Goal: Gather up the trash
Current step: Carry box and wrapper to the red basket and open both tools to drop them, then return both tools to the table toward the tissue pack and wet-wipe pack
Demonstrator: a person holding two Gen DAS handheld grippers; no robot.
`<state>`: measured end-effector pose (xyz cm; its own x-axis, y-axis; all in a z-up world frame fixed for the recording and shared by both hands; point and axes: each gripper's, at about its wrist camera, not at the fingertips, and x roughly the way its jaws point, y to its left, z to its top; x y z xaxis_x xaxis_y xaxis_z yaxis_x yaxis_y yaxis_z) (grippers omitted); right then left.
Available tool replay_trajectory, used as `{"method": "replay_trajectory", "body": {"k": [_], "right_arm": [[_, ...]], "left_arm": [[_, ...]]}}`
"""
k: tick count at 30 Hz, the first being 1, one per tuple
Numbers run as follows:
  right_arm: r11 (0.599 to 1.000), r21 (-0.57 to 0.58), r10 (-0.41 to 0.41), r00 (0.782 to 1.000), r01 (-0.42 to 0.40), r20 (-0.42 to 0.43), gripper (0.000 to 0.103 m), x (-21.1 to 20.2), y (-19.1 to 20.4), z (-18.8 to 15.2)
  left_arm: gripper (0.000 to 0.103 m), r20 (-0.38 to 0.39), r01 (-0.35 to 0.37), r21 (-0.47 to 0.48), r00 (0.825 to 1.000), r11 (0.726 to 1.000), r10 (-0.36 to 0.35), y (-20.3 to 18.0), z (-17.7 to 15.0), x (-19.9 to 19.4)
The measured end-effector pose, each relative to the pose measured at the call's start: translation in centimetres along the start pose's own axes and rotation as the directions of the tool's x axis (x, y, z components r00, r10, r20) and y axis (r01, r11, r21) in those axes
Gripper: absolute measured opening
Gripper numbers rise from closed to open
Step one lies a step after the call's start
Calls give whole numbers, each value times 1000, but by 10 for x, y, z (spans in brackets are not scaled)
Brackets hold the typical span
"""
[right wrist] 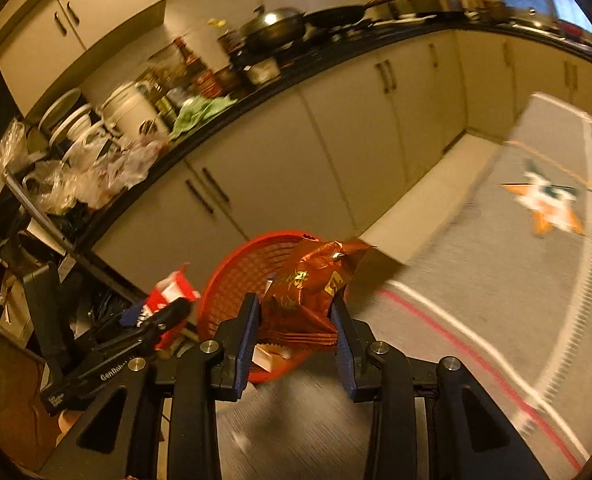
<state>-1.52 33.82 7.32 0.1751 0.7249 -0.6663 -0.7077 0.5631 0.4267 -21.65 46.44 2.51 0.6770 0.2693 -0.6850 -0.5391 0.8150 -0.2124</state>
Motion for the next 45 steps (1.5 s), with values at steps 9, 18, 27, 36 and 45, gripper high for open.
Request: {"method": "replay_trajectory", "body": {"k": [9, 18, 27, 36, 45], "right_arm": [[999, 21, 30, 999, -30, -18, 58, 30, 9, 8], [997, 68, -36, 998, 33, 50, 61, -40, -5, -25], [986, 83, -148, 987, 142, 70, 65, -96, -15, -76], [974, 105, -213, 971, 202, 111, 66, -142, -32, -110], [961, 173, -244, 958, 217, 154, 66, -178, -53, -131]], "left_arm": [[76, -20, -8, -25, 1000, 1000, 8, 3, 1, 9], [77, 33, -200, 56, 980, 978, 198, -24, -13, -26], [78, 80, -250, 133, 967, 959, 241, -66, -29, -58], [80, 94, -230, 218, 972, 948, 215, -112, -41, -78], [80, 92, -207, 298, 978, 932, 188, -152, -56, -87]]}}
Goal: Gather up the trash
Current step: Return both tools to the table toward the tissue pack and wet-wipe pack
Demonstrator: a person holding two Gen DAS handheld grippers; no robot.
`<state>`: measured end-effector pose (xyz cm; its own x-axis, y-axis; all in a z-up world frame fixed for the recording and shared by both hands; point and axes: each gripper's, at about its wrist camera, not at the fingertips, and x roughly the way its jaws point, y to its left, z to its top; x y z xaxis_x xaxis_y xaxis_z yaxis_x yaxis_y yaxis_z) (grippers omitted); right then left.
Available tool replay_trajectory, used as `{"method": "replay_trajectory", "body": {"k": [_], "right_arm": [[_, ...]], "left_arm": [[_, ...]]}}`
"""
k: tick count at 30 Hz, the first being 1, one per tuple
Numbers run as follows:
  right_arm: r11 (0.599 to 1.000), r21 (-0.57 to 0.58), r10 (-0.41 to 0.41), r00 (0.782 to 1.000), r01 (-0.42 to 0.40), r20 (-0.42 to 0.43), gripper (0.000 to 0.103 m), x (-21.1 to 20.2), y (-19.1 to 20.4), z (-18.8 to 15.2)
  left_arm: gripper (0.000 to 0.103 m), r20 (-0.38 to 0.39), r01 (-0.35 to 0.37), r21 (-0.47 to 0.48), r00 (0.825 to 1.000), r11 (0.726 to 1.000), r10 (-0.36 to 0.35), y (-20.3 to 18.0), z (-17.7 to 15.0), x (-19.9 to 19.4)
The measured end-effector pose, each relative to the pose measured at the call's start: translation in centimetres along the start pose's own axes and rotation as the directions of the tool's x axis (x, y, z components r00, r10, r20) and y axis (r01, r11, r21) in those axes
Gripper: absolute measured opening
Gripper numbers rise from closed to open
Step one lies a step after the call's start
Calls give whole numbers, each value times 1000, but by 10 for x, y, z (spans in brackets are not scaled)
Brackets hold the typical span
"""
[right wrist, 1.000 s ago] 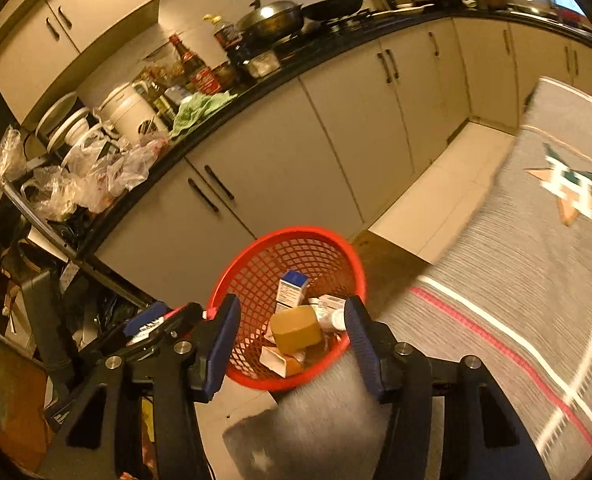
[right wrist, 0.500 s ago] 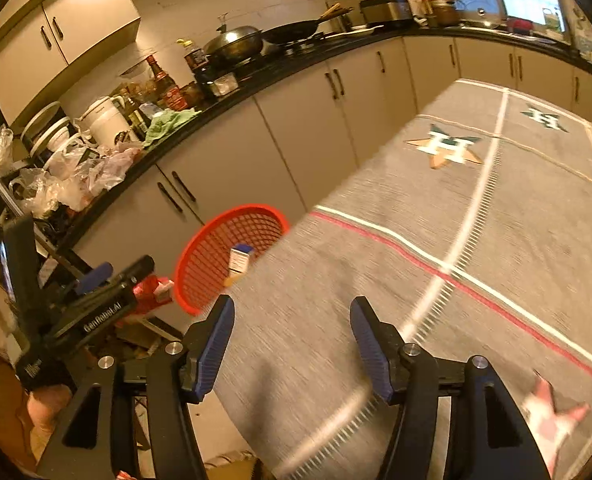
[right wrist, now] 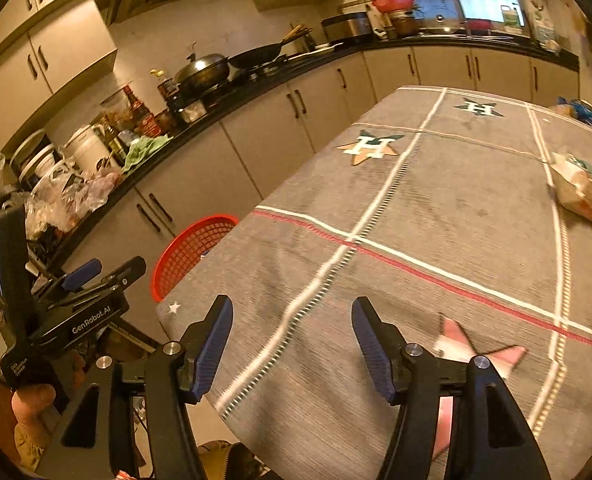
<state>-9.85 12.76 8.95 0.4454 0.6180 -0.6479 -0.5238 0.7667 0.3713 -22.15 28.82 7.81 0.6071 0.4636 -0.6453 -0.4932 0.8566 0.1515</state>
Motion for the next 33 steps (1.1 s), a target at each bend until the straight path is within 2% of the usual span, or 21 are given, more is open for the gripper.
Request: {"method": "replay_trajectory", "body": {"k": [9, 14, 21, 28, 31, 33], "right_arm": [[999, 36, -2, 1000, 2, 18, 67, -12, -13, -6], [999, 45, -11, 1000, 10, 26, 68, -16, -21, -8], [997, 69, -38, 999, 36, 35, 68, -23, -38, -9], [989, 125, -91, 995, 84, 49, 68, -39, -72, -11], [982, 154, -122, 991, 111, 62, 68, -52, -91, -10], [976, 170, -152, 986, 139, 71, 68, -61, -104, -10]], "left_arm": [[80, -1, 5, 13, 1000, 1000, -5, -7, 0, -6], [85, -4, 1, 0, 1000, 1000, -1, -7, 0, -6], [85, 1, 2, 68, 1000, 998, -2, -28, 0, -9], [85, -1, 18, 105, 1000, 994, -18, -50, 6, -10], [85, 9, 56, 120, 998, 991, -58, -60, 15, -15], [85, 22, 128, 125, 991, 984, -132, -71, 27, -22]]}}
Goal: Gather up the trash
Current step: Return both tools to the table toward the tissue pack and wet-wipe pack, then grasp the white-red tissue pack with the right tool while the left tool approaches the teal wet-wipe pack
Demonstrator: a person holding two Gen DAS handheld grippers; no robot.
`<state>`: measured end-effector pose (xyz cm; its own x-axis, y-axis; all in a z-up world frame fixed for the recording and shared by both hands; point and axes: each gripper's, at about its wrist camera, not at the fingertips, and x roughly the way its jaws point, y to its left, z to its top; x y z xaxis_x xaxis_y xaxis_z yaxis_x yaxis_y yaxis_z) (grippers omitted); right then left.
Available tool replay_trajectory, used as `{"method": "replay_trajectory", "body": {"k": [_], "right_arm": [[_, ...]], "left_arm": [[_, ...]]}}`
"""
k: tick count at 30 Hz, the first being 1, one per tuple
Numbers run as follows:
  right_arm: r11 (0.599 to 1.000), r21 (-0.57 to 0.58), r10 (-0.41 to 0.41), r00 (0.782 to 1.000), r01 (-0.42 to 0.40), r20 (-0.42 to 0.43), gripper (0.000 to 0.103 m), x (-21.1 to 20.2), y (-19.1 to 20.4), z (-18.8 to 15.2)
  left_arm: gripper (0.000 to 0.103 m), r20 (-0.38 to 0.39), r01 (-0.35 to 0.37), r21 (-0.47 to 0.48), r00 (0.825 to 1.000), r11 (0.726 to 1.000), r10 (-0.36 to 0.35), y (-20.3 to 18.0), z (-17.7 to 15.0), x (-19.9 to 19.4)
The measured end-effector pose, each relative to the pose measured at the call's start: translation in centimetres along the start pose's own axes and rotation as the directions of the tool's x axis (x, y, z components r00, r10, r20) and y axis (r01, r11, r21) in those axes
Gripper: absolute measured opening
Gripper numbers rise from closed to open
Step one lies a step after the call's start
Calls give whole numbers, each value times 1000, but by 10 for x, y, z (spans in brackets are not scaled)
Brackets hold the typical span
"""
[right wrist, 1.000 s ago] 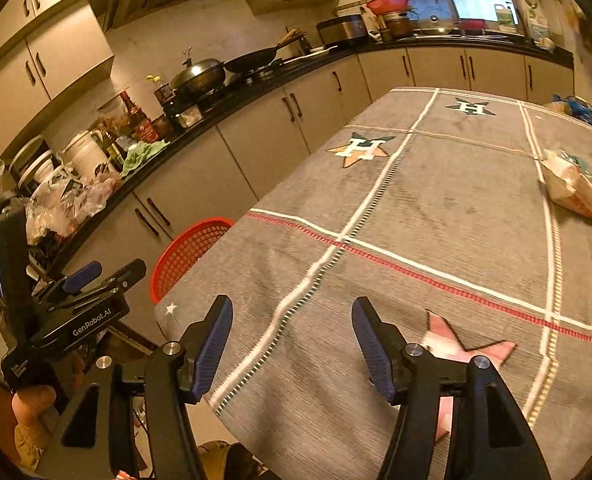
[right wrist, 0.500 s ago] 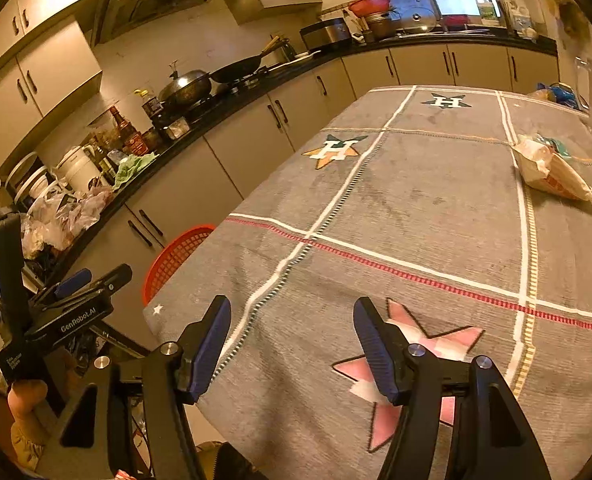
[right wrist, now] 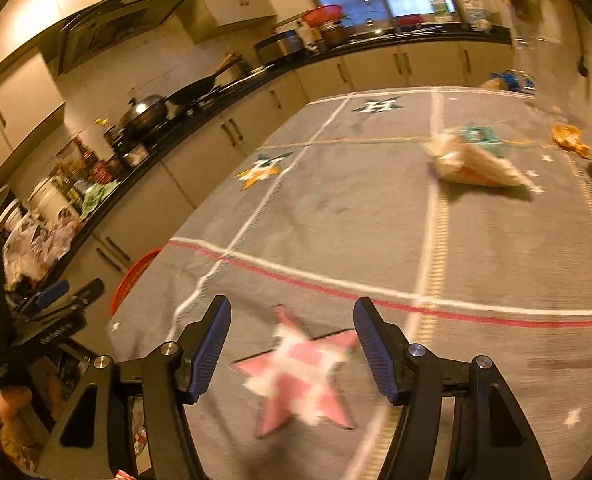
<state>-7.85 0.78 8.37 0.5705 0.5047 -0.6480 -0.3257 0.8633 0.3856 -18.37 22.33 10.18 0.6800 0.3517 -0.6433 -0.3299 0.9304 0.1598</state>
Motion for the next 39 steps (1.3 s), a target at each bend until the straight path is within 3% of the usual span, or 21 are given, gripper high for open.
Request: {"method": "replay_trajectory", "body": {"k": [2, 5, 10, 14, 17, 19, 21, 27, 30, 32, 33, 34, 35, 36, 37, 38, 39], "right_arm": [[999, 20, -40, 999, 40, 12, 68, -9, -19, 4], [992, 63, -112, 993, 110, 27, 69, -21, -53, 10], [972, 143, -195, 980, 187, 43, 68, -34, -109, 27], [956, 218, -210, 977, 195, 45, 69, -35, -150, 44], [950, 263, -190, 980, 168, 62, 68, -32, -169, 61], [947, 284, -180, 981, 152, 75, 68, -31, -178, 67], [944, 302, -171, 981, 136, 92, 68, -31, -186, 74], [930, 357, -138, 983, 86, 122, 69, -25, -206, 77], [922, 381, -132, 982, 73, 132, 69, -24, -215, 75], [917, 394, -132, 982, 68, 138, 69, -24, -219, 74], [914, 400, -129, 981, 63, 142, 69, -25, -221, 73], [913, 403, -127, 981, 59, 146, 69, -25, -222, 72], [912, 406, -125, 981, 54, 149, 69, -25, -224, 72], [911, 410, -122, 981, 50, 151, 69, -25, -226, 71], [909, 414, -119, 981, 47, 151, 69, -24, -228, 70], [908, 417, -116, 982, 43, 150, 69, -24, -231, 70], [907, 419, -112, 982, 39, 151, 69, -24, -231, 69]], "left_arm": [[85, 12, 76, 4, 997, 997, -76, -11, 12, -3], [85, 9, 213, 33, 977, 977, -213, -36, 34, -3], [85, -34, 414, 102, 910, 904, -413, -99, 62, 10], [85, -106, 538, 144, 843, 831, -527, -157, 80, 33], [85, -157, 604, 149, 796, 783, -584, -198, 93, 52], [85, -189, 661, 161, 750, 733, -634, -227, 102, 65], [85, -215, 696, 199, 718, 690, -662, -254, 109, 75], [85, -291, 720, 306, 693, 622, -659, -329, 125, 110], [85, -360, 762, 289, 647, 579, -672, -350, 125, 127], [85, -410, 789, 261, 612, 556, -676, -359, 119, 132], [85, -441, 817, 236, 573, 527, -691, -361, 113, 131], [85, -470, 847, 205, 525, 491, -710, -361, 108, 129], [85, -513, 889, 154, 445, 432, -734, -360, 100, 125], [85, -543, 915, 121, 386, 385, -746, -360, 95, 120], [85, -562, 933, 104, 341, 344, -754, -359, 92, 114], [85, -565, 948, 104, 306, 302, -766, -355, 91, 105], [85, -553, 948, 118, 309, 294, -774, -351, 93, 100]]}}
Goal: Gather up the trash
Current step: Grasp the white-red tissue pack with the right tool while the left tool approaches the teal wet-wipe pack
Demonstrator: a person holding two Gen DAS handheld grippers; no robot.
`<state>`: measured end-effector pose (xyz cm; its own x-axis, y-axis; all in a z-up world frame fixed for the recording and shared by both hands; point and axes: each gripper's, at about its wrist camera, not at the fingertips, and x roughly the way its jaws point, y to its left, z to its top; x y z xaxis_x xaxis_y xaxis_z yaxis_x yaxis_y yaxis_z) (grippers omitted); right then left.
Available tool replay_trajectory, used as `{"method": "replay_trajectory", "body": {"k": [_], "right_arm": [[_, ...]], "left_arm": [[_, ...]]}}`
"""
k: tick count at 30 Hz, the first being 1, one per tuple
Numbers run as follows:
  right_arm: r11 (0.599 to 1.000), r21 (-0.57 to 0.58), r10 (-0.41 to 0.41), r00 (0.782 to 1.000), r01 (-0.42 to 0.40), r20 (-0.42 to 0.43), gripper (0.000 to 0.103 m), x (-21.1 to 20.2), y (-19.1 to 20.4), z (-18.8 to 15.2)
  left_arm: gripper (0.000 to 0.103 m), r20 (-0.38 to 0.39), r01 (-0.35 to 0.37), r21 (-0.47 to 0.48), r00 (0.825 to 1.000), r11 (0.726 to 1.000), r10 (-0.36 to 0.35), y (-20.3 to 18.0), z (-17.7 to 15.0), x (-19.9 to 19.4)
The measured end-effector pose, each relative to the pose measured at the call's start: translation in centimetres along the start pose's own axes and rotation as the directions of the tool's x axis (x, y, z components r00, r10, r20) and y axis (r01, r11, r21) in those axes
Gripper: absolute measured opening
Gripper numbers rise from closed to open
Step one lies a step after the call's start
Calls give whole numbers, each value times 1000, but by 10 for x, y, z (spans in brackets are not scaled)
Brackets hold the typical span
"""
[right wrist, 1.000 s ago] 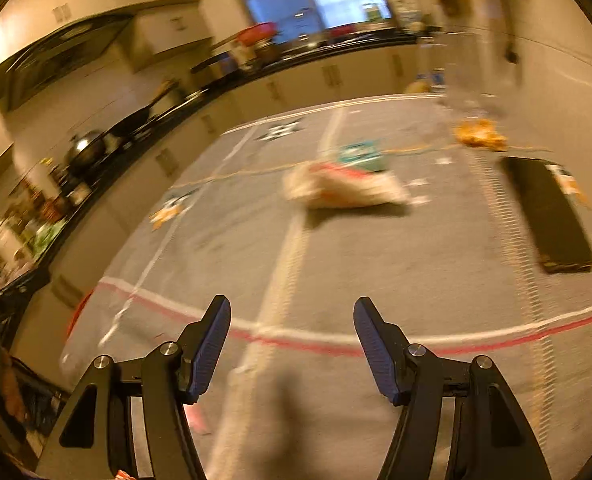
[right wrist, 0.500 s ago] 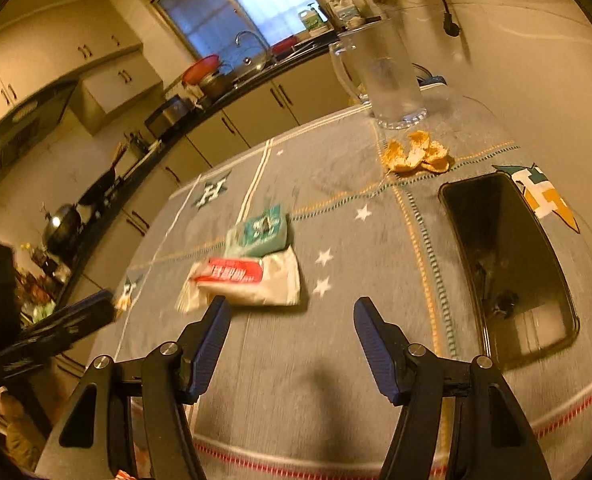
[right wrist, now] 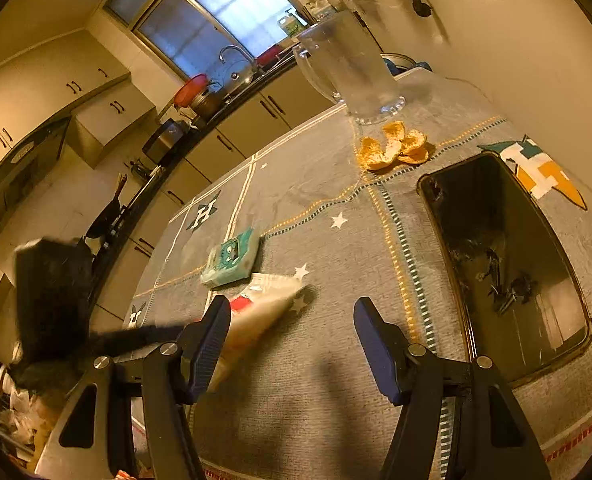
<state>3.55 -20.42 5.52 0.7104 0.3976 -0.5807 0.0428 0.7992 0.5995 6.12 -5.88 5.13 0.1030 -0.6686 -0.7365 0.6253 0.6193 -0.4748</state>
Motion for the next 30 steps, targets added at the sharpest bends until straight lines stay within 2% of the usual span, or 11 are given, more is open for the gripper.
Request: {"method": "replay_trajectory", "body": {"k": [3, 5, 9, 11, 16, 20, 23, 25, 26, 27, 30], "right_arm": [[1000, -5, 4, 1000, -4, -9, 69, 0, 1, -3], [1000, -18, 8, 1000, -9, -29, 69, 4, 5, -6], [998, -63, 17, 996, -23, -86, 69, 16, 16, -14], [995, -95, 21, 994, -31, -110, 69, 22, 24, -18], [986, -167, -2, 991, -20, -133, 69, 30, 37, -28], [978, -209, -34, 990, 5, -135, 69, 34, 44, -33], [973, -230, -63, 989, 31, -134, 69, 39, 50, -33], [967, -250, -79, 988, 44, -133, 69, 40, 53, -34], [963, -265, -91, 987, 53, -131, 67, 41, 55, -35], [958, -278, -105, 986, 67, -127, 56, 40, 55, -35], [954, -271, -161, 982, 129, -96, 52, 35, 50, -34]], "left_arm": [[85, 79, -106, -1, 991, 994, 106, 4, 8, -21], [85, 136, -262, -30, 955, 965, 264, 16, 19, -28], [86, 163, -449, -50, 877, 892, 451, 44, 45, -21], [86, 157, -474, -67, 864, 878, 478, 57, 57, -13], [86, 99, -378, -172, 912, 909, 398, 93, 87, 8], [86, 41, -320, -163, 943, 933, 330, 98, 88, 26], [85, 15, -286, -119, 957, 951, 289, 91, 79, 25], [85, 8, -222, -119, 974, 968, 224, 87, 69, 18], [85, 9, -192, -125, 981, 973, 195, 86, 65, 17], [85, 9, -171, -132, 985, 976, 174, 85, 62, 16], [85, 26, -158, -146, 986, 976, 164, 80, 50, 8]]}}
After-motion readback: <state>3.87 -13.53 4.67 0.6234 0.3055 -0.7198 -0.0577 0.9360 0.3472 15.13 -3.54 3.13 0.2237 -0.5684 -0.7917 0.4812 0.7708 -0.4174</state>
